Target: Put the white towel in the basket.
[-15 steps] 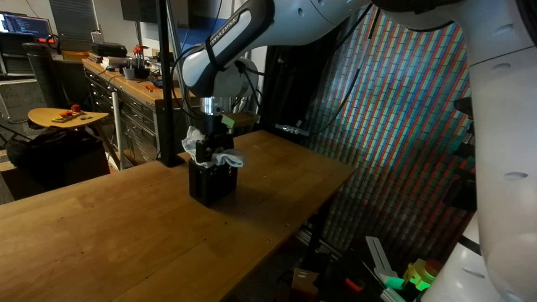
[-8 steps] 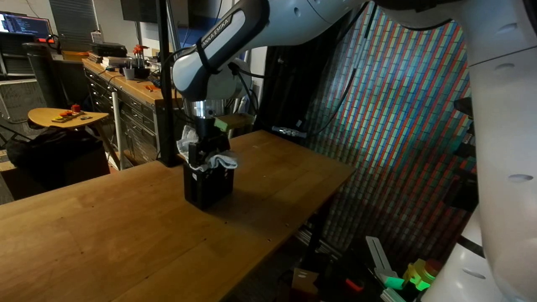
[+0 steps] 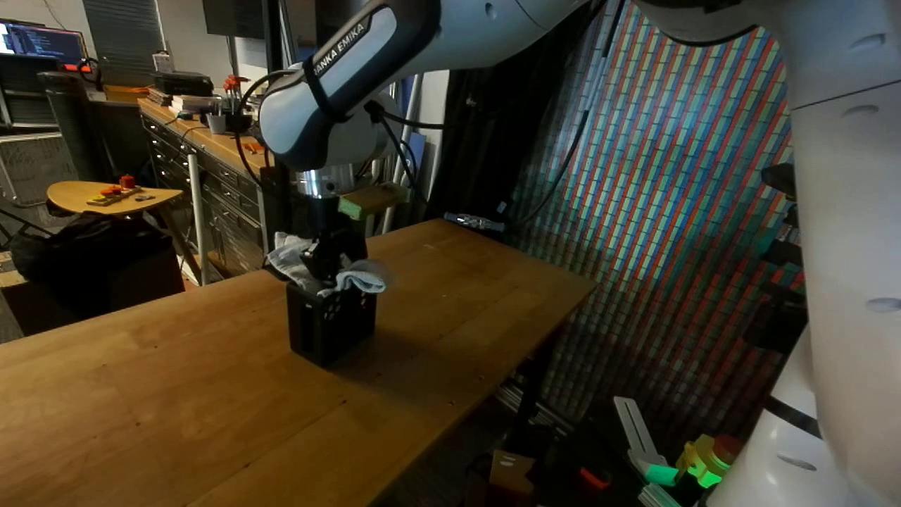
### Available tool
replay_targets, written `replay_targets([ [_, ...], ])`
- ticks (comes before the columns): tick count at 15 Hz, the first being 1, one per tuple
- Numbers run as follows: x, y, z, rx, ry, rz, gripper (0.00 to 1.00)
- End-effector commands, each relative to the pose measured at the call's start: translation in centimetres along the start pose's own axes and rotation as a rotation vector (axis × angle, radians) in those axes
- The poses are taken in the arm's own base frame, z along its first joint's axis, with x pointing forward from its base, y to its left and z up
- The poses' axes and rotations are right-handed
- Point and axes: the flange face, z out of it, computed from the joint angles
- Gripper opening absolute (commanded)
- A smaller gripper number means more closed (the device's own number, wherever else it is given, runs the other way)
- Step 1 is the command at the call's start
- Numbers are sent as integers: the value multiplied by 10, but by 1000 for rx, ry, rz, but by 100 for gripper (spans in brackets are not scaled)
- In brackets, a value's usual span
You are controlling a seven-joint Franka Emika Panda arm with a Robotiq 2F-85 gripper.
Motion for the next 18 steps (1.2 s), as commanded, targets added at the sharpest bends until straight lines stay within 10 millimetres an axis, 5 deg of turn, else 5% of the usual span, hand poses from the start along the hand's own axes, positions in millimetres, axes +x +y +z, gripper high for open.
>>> replay_targets([
  [1, 2, -13, -8, -24, -17, -12, 1],
  [4, 3, -17, -12, -33, -20, -27, 0],
  [6, 2, -19, -13, -44, -25, -34, 25],
  [12, 2, -23, -16, -56, -28, -44, 66],
  [18, 2, -19, -39, -90, -25, -53, 44],
])
